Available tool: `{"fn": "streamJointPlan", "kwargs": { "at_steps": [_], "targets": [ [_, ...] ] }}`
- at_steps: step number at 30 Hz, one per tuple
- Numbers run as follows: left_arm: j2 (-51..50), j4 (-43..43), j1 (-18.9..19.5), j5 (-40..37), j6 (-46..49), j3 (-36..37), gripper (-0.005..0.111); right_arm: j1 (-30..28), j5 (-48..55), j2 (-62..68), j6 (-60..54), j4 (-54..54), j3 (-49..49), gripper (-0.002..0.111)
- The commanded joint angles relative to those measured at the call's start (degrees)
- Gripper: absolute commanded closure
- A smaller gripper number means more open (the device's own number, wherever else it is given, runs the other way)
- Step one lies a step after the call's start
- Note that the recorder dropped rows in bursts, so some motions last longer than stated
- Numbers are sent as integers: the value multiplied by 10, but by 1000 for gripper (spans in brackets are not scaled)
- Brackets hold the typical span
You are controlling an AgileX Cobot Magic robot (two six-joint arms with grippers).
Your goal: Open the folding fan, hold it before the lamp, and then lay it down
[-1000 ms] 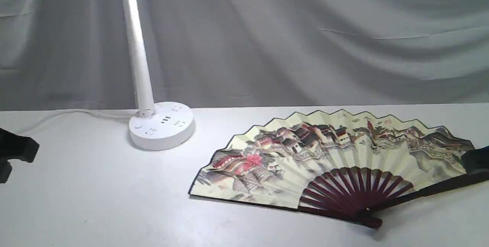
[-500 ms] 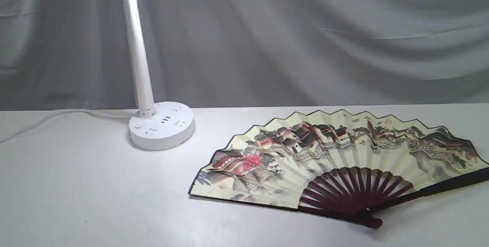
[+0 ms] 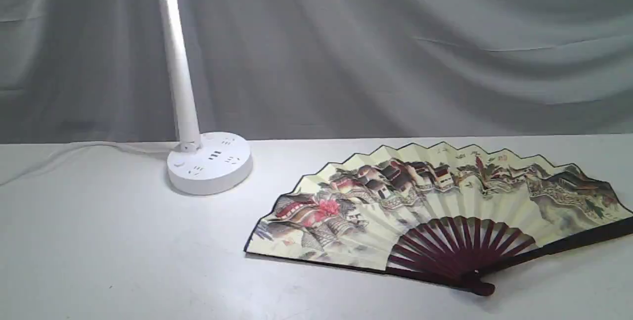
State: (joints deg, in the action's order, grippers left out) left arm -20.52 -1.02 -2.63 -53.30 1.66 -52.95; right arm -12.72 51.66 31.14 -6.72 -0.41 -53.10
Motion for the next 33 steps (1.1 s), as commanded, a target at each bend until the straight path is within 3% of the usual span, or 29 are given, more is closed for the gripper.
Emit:
{"fn": "streamJointPlan", "kwargs": {
  "at_steps": [1, 16, 21, 33],
  "targets": [
    [47, -1, 0, -9, -2, 4, 107, 2, 33, -47, -5, -10, 3, 108],
    [205, 2, 0, -56, -2, 4, 107, 2, 118, -245, -6, -10, 3, 108],
    [205, -1, 0, -56, -2, 3, 107, 2, 140, -311, -6, -18, 3, 108],
    [205, -5, 0, -57, -2, 3, 107, 42, 163, -311, -5, -34, 3, 108]
  ]
}}
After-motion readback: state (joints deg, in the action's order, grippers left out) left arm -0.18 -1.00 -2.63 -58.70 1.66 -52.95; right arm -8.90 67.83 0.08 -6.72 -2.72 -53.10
